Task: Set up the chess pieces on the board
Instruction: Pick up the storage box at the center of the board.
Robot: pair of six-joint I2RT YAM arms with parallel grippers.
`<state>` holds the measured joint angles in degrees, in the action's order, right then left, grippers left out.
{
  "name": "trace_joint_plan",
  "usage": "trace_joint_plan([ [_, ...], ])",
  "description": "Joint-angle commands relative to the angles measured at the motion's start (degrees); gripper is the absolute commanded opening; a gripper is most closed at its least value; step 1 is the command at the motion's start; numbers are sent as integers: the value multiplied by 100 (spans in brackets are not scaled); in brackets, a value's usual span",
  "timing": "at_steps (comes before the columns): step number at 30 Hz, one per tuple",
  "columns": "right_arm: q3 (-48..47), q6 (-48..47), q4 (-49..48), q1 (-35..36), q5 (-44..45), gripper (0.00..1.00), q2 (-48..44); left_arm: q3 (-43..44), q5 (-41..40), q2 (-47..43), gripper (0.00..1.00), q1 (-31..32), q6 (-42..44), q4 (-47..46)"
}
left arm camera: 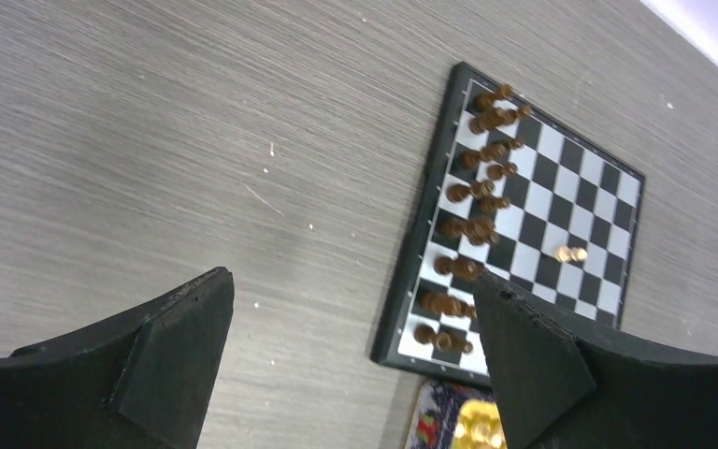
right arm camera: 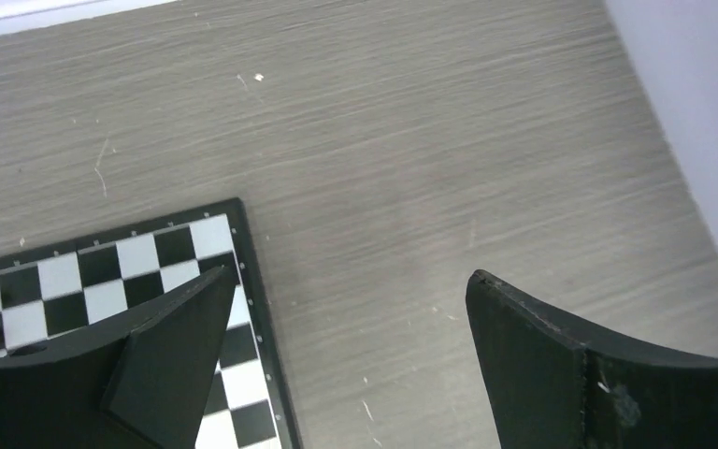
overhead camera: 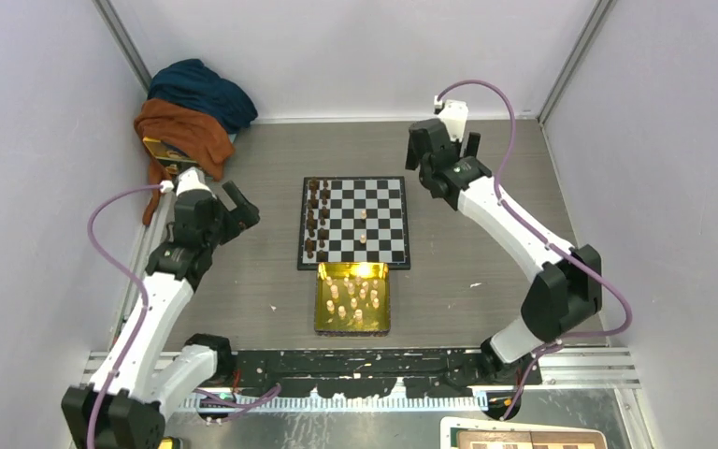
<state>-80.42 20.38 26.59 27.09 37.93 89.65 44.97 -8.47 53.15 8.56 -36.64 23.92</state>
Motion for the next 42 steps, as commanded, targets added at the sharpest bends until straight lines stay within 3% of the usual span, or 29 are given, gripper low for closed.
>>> trace_joint_plan([
  [1, 444, 188, 361, 877, 1418, 100, -1040, 292, -64, -784, 100, 299, -89, 982],
  [6, 1748, 654, -79, 987, -153, 99, -2415, 152, 18, -1319, 100, 502, -178, 1365],
  [8, 2065, 667, -203, 982, -880, 93, -2865, 51, 161, -1427, 100, 515, -286, 1408],
  [11, 2217, 867, 112, 981, -1202, 76, -3180, 22, 365, -1506, 100, 555, -349, 1479],
  [17, 2444, 1546, 742, 1138, -1534, 69, -2991, 95, 310, -1479, 96, 753, -333, 2069],
  [24, 3186, 2116, 518, 1975, -1310, 66, -2422, -190, -64, -1512, 93, 1181, -484, 2315],
  [30, 3213, 2399, 357, 2601, -1142, 66, -1758, -309, -351, -1552, 92, 1474, -581, 2424],
  [37, 3340, 2620, 262, 2825, -1108, 64, -1462, -459, -445, -1531, 89, 1617, -683, 2424],
  [42, 3492, 2712, 124, 2852, -1189, 56, -1268, -513, -452, -1509, 88, 1679, -751, 2380],
])
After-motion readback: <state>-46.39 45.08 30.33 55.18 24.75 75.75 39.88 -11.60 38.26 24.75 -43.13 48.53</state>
